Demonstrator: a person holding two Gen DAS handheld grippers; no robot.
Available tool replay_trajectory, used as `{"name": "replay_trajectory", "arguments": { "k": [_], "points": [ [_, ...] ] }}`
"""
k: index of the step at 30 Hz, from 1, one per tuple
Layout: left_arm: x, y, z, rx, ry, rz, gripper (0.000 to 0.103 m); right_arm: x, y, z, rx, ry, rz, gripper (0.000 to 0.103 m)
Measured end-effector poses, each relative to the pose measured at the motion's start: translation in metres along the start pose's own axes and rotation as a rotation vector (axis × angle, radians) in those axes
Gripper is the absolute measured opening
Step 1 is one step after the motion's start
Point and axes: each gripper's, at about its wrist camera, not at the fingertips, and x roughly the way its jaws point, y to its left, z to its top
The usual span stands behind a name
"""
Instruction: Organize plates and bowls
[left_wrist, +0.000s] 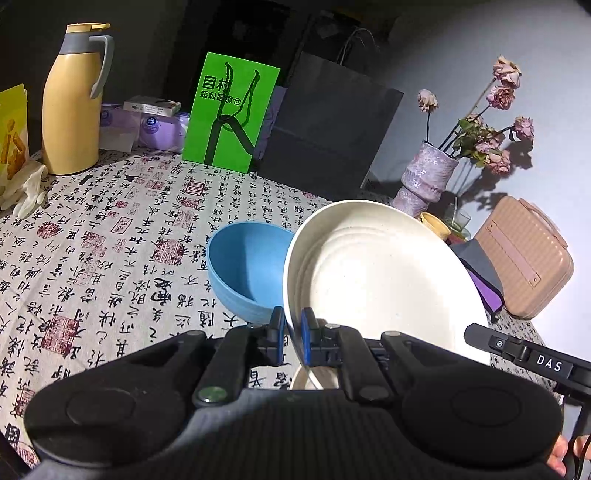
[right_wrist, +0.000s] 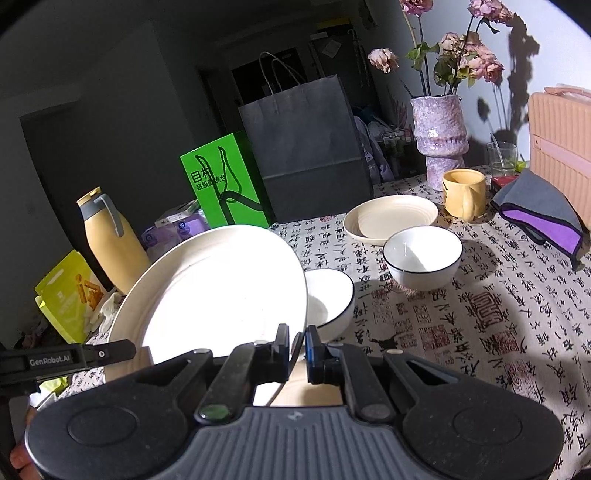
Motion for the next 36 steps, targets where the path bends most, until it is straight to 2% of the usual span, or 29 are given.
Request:
{"name": "replay_trajectory", "arguments": {
  "k": [19,36],
  "points": [
    [0.002,-0.019,-0.041,0.067,0.049,-0.006,0.009,-0.018,-0.030,-0.040,0.034,0.008,-0.001,0.008],
    [0.021,-0.014,-0.076,0.065,0.117,-0.001,0.009,-0.007,-0.045,-0.071,0.040,0.064,-0.023,0.008]
  ]
}}
